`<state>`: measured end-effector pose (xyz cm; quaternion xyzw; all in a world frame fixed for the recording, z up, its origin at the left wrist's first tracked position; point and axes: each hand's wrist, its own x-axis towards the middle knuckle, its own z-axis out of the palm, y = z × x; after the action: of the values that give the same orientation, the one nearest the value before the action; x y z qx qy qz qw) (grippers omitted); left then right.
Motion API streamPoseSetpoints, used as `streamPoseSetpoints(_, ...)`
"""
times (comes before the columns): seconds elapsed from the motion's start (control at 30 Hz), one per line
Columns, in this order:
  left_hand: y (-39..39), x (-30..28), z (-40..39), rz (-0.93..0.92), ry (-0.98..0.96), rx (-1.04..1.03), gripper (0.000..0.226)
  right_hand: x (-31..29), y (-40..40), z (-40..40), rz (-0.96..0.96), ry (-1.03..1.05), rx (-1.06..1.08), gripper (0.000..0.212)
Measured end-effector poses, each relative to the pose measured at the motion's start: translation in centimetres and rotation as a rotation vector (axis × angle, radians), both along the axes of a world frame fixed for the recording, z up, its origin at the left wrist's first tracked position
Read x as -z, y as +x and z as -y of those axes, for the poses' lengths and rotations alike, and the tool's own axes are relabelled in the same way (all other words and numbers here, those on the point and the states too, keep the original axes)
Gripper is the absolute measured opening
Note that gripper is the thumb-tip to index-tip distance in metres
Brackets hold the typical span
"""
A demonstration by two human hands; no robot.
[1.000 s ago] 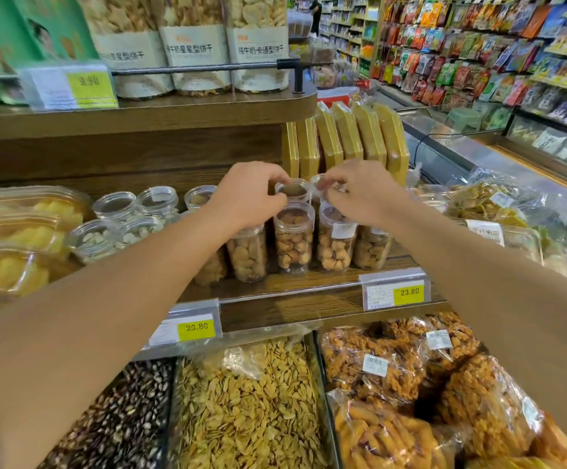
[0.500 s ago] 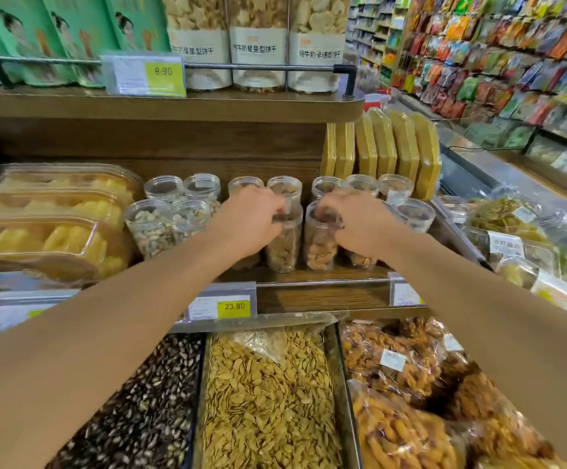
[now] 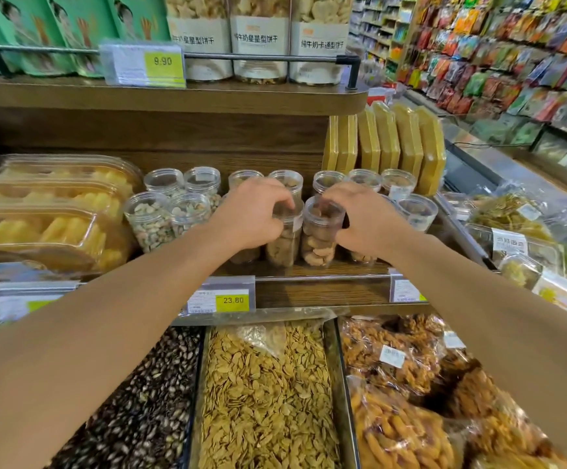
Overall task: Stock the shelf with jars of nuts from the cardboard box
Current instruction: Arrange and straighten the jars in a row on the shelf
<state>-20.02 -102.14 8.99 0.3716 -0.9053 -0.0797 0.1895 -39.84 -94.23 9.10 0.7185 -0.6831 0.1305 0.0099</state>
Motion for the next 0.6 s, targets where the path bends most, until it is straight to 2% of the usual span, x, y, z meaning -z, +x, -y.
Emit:
streamPoseSetpoints(0.1, -0.2, 0.0, -0.4, 0.006, -0.049, -0.06, 0.043, 0.5, 0.3, -0.1, -0.036, -0.029, 0.093, 0.063)
streamPoseSetpoints(0.2, -0.6, 0.6, -0.3, 0.066, -0.101, -0.07, 0.039, 0.6, 0.5, 0.2, -0.044, -0.03, 0.103, 0.056)
streamPoseSetpoints(0.4, 0.0, 1.0, 0.8, -0.021, -0.072, -0.005, 0.038, 0.3, -0.4, -0.2, 0.029, -0.014, 0.054, 0.056)
streamPoseSetpoints(0.6, -0.3, 1.4, 0.6, -0.009, -0.104, -0.014, 0.034, 0.5, 0.8, -0.2, -0.041, -0.071, 0.092, 0.045)
